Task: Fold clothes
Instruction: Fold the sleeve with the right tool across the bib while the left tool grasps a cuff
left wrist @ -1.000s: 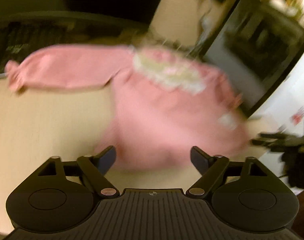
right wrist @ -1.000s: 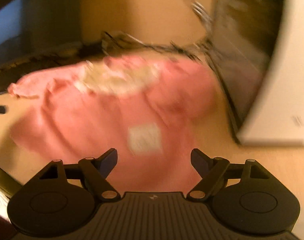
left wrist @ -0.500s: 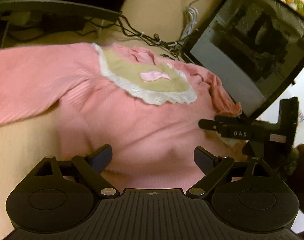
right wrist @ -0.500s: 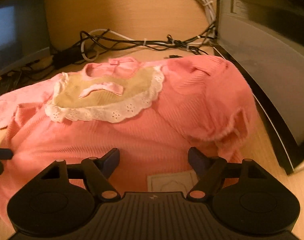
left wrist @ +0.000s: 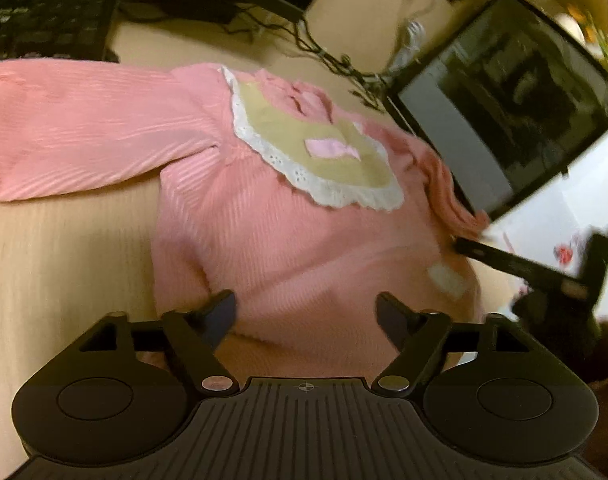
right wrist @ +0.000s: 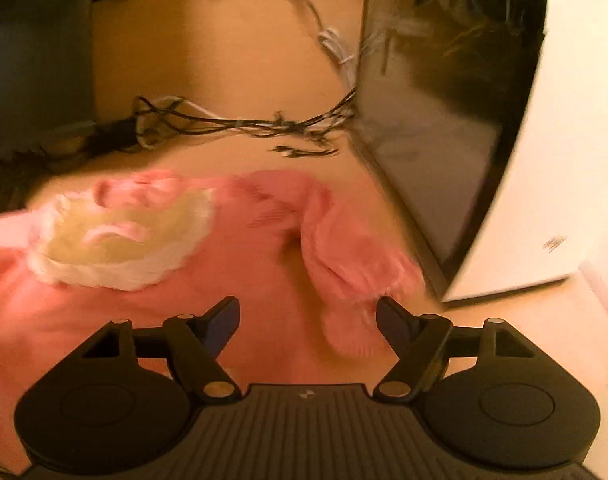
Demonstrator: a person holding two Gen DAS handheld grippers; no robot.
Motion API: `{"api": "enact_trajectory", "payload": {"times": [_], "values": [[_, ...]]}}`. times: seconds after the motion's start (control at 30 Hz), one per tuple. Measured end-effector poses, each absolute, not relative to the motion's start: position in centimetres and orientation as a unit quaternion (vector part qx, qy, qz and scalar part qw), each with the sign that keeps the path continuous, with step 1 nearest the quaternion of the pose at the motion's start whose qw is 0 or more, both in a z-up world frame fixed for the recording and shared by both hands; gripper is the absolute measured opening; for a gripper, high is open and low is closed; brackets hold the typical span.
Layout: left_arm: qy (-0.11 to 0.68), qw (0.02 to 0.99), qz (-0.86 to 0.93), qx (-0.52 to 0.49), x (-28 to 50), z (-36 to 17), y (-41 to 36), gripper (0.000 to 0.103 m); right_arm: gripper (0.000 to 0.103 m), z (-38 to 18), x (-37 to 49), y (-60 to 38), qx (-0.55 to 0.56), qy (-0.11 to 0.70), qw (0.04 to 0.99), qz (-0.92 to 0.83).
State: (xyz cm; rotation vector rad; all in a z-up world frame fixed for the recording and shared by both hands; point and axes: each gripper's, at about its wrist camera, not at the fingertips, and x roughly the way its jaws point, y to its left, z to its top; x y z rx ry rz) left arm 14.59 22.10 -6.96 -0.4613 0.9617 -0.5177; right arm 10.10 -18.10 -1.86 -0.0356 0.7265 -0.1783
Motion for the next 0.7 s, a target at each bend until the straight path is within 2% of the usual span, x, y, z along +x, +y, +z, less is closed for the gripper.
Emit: {"api": "enact_trajectory", "payload": {"times": [0.17, 0.33, 0.4, 0.47, 0.6, 0.63, 0.67, 0.7], "values": [[0.448, 0.824, -0.215, -0.272, 16.2, -6.2, 21.5, 0.094, 0.076, -3.2, 11.2, -20.7, 0.049, 0.363, 0.921, -0.136], [0.414, 0.86, -0.206, -0.217, 16.9, -2.9, 20.5, 0.098, 0.076, -2.9, 9.4, -23.0, 0.085, 0.342, 0.916, -0.191], [0.399, 0.87, -0.201, -0.206, 16.4, -1.7, 20.8, 0.1, 0.07, -2.9, 8.9, -24.4, 0.108, 0.342, 0.913, -0.191], [0.395, 0.874, -0.195, -0.207, 16.3, -1.4, 21.2, 0.1, 0.06, -3.4, 8.7, -25.3, 0.139, 0.345, 0.91, -0.185], [0.401, 0.87, -0.189, -0.213, 16.5, -1.6, 21.7, 0.1, 0.058, -4.7, 10.2, -25.2, 0.134, 0.355, 0.911, -0.16], [0.406, 0.869, -0.19, -0.212, 16.6, -1.8, 21.7, 0.1, 0.045, -5.0, 10.9, -25.1, 0.125, 0.363, 0.911, -0.153], [0.408, 0.867, -0.193, -0.211, 16.7, -1.9, 21.5, 0.1, 0.018, -5.1, 11.5, -24.9, 0.116, 0.369, 0.911, -0.145], [0.41, 0.866, -0.197, -0.209, 16.8, -2.0, 21.3, 0.1, 0.011, -4.4, 12.1, -24.5, 0.107, 0.369, 0.914, -0.132]]}}
